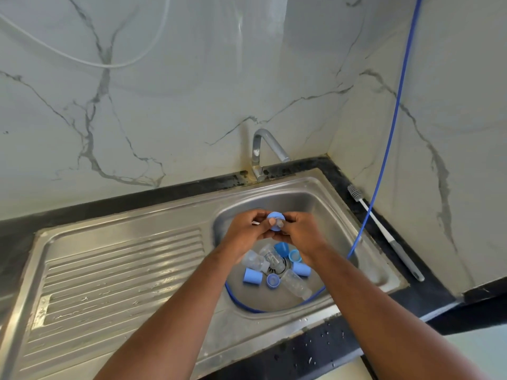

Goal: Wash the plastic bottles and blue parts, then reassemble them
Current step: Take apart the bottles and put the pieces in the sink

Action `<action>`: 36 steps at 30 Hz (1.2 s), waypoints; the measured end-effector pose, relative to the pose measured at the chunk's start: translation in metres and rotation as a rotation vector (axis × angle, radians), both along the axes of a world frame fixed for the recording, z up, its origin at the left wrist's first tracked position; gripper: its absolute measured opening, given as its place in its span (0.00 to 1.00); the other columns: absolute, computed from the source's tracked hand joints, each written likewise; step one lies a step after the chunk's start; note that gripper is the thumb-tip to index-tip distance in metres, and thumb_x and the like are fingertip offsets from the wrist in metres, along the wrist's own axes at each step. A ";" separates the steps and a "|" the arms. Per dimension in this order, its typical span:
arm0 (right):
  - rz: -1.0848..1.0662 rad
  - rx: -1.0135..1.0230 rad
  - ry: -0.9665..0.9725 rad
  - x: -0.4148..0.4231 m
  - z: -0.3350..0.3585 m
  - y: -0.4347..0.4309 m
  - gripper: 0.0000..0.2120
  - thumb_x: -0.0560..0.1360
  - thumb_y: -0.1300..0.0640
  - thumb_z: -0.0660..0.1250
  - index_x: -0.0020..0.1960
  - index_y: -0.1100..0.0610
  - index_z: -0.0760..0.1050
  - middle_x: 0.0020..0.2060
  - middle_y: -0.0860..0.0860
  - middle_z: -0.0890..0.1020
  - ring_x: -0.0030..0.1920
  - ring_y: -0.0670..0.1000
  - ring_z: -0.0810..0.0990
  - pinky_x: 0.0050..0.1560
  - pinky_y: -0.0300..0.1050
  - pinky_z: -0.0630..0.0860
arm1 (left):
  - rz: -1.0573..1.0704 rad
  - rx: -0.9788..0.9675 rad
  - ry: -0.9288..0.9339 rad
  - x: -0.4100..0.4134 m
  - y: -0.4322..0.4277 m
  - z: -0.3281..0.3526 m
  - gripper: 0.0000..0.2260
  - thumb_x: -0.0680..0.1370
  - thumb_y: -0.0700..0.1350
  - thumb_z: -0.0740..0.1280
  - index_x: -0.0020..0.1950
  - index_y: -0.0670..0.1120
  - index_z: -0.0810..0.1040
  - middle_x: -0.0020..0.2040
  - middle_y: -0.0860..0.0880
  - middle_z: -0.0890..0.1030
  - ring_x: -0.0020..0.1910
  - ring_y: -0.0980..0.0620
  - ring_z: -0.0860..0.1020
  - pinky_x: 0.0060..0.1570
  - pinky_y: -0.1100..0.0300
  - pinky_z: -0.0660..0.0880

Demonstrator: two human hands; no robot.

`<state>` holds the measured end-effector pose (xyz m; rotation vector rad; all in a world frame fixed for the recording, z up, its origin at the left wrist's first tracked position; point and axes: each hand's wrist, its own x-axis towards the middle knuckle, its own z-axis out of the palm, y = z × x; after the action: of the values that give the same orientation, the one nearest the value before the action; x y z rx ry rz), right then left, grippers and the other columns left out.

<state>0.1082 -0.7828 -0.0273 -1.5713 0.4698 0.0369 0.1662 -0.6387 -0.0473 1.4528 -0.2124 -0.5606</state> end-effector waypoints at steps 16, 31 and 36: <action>-0.017 -0.328 0.039 -0.007 -0.010 -0.004 0.11 0.71 0.67 0.62 0.44 0.61 0.82 0.35 0.60 0.84 0.33 0.59 0.85 0.40 0.58 0.84 | 0.041 -0.020 0.274 -0.018 -0.016 -0.002 0.13 0.86 0.46 0.58 0.59 0.39 0.80 0.45 0.43 0.86 0.40 0.51 0.85 0.40 0.62 0.81; 0.068 0.103 0.326 -0.019 -0.035 -0.025 0.08 0.75 0.69 0.60 0.51 0.66 0.76 0.44 0.62 0.81 0.37 0.59 0.83 0.31 0.44 0.76 | 0.194 0.171 0.433 -0.013 -0.007 -0.038 0.05 0.79 0.45 0.72 0.52 0.45 0.81 0.47 0.46 0.76 0.38 0.48 0.78 0.39 0.56 0.80; -0.020 0.262 0.371 -0.014 -0.060 -0.030 0.09 0.79 0.61 0.60 0.51 0.65 0.77 0.43 0.62 0.80 0.42 0.61 0.82 0.37 0.49 0.81 | 0.193 0.196 0.450 -0.012 -0.006 -0.057 0.01 0.78 0.33 0.68 0.48 0.37 0.78 0.42 0.43 0.76 0.38 0.47 0.79 0.41 0.61 0.82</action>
<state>0.0944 -0.8126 -0.0868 -1.3032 0.7397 0.3651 0.1543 -0.6452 -0.1040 1.4742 0.3426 -0.7478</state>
